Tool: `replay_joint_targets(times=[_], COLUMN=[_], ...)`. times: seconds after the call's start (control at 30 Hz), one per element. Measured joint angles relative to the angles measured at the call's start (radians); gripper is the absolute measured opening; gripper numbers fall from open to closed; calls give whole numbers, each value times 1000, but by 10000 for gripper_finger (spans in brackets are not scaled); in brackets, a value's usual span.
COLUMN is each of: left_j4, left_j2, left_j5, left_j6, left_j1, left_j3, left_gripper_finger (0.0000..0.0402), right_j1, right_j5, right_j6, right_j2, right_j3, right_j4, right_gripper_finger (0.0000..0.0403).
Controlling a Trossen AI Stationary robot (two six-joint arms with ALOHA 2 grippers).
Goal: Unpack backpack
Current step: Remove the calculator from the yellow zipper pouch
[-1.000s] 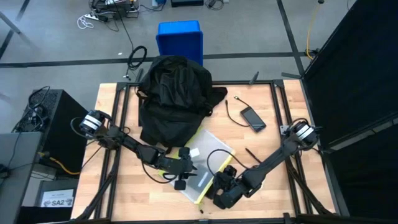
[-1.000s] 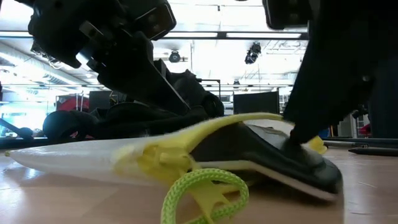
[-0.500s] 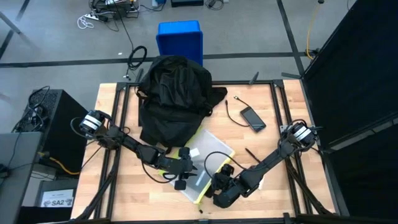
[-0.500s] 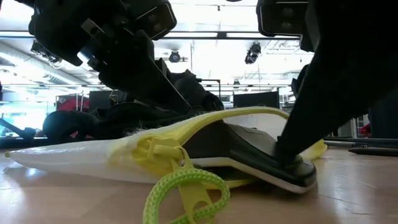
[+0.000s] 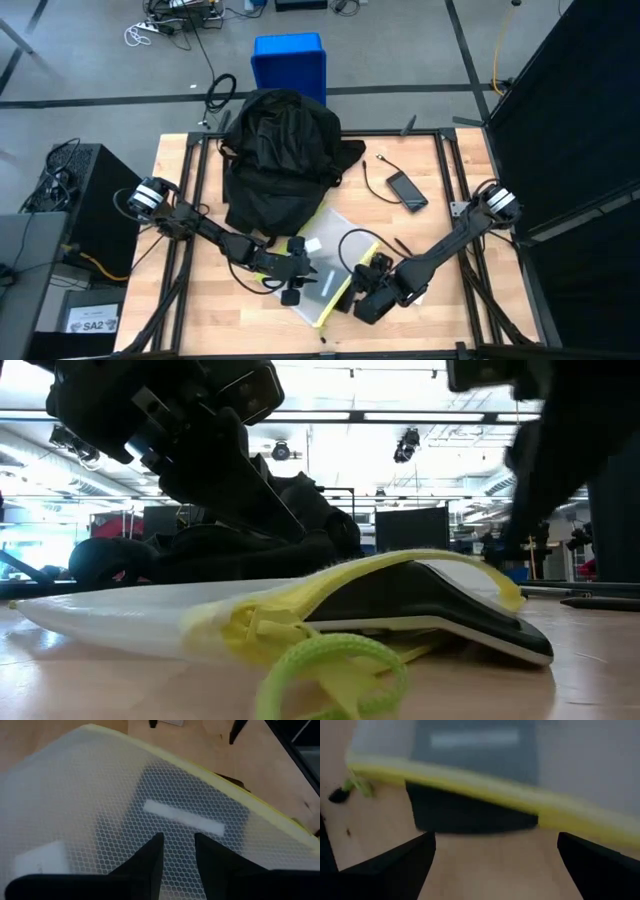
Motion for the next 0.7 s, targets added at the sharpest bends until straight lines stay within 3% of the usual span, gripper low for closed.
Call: replay_joint_targets(times=[0.2,0.47,0.7], left_j4=[1,2,29], left_j2=[0,16,102], left_j5=[0,2,55], left_j6=[0,-18,-56], left_j1=[0,0,7], left_j3=[0,0,1], left_gripper_finger=[87,87,87], right_j1=[33,27,14], right_j5=[-45,-36,-17], right_j6=[127,209,285], right_j2=[2,2,-6], right_j3=[-64,-246,-363], right_j4=[136,555,710], right_gripper_finger=[382,375,380])
